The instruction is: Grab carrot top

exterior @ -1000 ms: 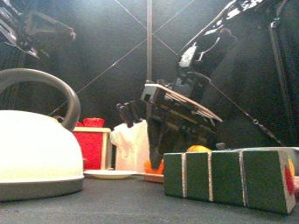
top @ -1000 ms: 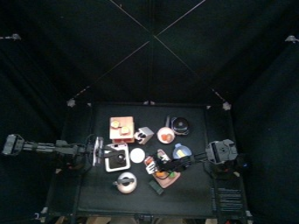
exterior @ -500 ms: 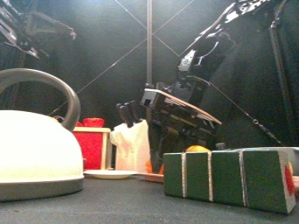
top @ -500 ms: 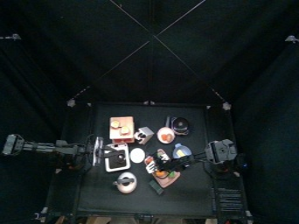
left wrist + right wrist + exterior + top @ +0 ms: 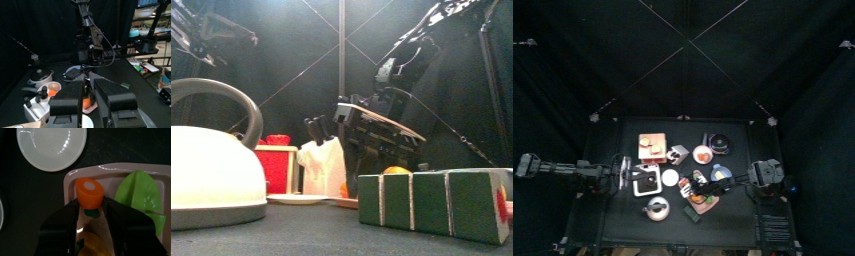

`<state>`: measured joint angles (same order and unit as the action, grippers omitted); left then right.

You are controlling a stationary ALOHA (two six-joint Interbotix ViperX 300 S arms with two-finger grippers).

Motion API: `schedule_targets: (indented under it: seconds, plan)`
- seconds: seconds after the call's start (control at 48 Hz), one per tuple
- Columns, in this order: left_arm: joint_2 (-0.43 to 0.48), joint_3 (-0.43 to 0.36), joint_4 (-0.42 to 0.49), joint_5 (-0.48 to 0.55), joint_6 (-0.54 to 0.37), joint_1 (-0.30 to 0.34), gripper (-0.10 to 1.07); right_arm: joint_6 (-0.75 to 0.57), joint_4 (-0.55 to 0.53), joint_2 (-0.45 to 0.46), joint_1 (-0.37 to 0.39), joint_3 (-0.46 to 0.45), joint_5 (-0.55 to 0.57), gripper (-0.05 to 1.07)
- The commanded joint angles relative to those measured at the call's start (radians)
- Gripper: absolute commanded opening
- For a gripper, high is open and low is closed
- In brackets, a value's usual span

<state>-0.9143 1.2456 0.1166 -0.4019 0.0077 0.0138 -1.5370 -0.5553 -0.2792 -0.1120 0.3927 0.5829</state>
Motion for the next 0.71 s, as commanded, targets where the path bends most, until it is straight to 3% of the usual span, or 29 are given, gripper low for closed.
schedule_targets:
  seconds: [0.0, 0.354, 0.688]
  plan:
    - [0.0, -0.014, -0.002, -0.008, 0.0, 0.003, 0.6, 0.003, -0.003, 0.06, 0.002, -0.017, 0.002, 0.64]
    - [0.0, -0.014, 0.0, -0.009, 0.0, 0.002, 0.6, 0.005, -0.035, 0.158, -0.011, -0.009, 0.002, 0.63]
    - [0.0, -0.014, -0.002, -0.008, 0.0, 0.002, 0.6, 0.005, -0.035, 0.153, -0.009, 0.009, 0.002, 0.63]
